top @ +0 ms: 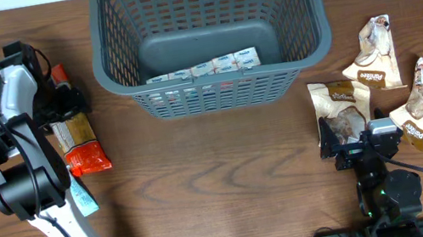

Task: Pack container
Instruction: 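Grasp the red-and-tan snack bar package with the left gripper, then carry the snack bar package into the basket and release it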

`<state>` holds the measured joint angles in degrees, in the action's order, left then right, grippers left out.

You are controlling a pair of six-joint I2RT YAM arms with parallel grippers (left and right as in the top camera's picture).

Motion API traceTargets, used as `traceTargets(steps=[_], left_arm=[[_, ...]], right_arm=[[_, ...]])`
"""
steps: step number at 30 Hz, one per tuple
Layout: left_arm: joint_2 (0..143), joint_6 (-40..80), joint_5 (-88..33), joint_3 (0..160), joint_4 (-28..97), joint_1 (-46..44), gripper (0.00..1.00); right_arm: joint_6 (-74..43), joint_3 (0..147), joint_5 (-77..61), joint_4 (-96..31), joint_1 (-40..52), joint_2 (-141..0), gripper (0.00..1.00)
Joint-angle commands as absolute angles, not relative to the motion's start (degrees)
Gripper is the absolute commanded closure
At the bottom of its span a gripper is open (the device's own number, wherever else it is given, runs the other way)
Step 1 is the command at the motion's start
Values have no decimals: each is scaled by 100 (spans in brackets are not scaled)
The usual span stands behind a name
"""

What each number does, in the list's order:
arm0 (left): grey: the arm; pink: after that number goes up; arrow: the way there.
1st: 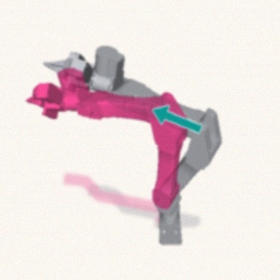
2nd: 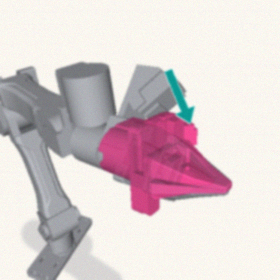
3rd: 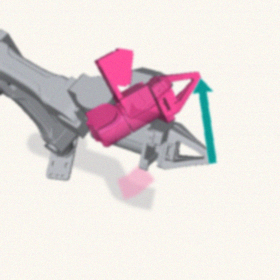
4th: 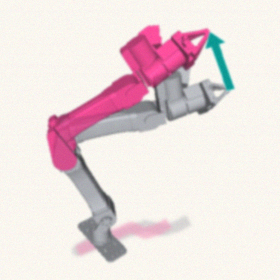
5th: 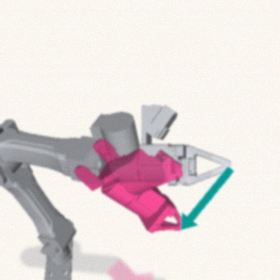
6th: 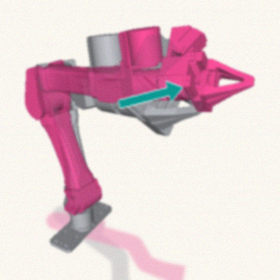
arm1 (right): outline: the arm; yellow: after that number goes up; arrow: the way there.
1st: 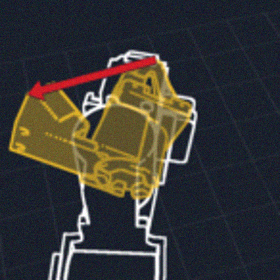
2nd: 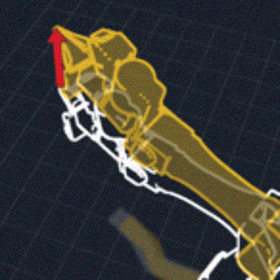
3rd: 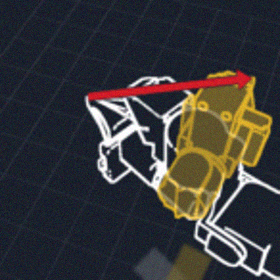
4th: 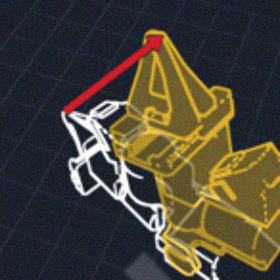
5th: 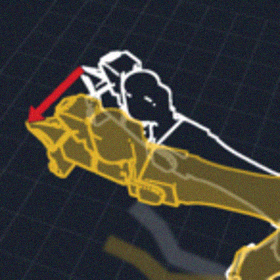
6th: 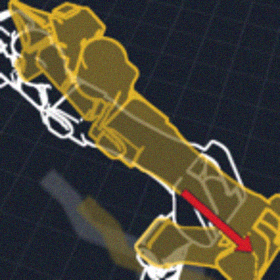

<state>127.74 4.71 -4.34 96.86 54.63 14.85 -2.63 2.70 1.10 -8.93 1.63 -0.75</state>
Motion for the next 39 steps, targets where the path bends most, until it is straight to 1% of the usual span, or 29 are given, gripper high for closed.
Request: traceTargets(steps=[1,5,7,9,12,15,16,19,21,25,30,39], left_arm=[[12884,504,-475,9564,5450,1509,9],[12884,506,-475,9470,5492,1509,9],[12884,506,-475,9465,5564,1509,12],[12884,506,-478,9465,5673,1509,23],[12884,506,-504,9465,5837,1509,50],[12879,510,-576,9467,6012,1509,62],[12879,510,-639,9467,6080,1509,71],[12827,508,-762,9491,6191,1509,87],[12733,504,-834,9553,6246,1509,94],[12293,504,-862,9771,6361,1507,94],[11236,499,-860,9852,6237,1505,94],[8744,447,-862,9859,5186,1444,94]], right_arm=[[-364,246,148,-878,180,-82,1],[-366,246,148,-878,180,-82,1],[-364,246,148,-878,180,-82,1],[-366,246,148,-875,180,-82,1],[-366,246,148,-875,180,-82,1],[-366,246,148,-871,180,-82,1],[-366,246,148,-867,180,-82,1],[-368,246,145,-858,180,-82,1],[-388,246,145,-858,180,-82,1],[-429,246,143,-860,180,-82,1],[-427,246,145,-860,180,-82,1],[-427,246,148,-860,180,-82,1]])
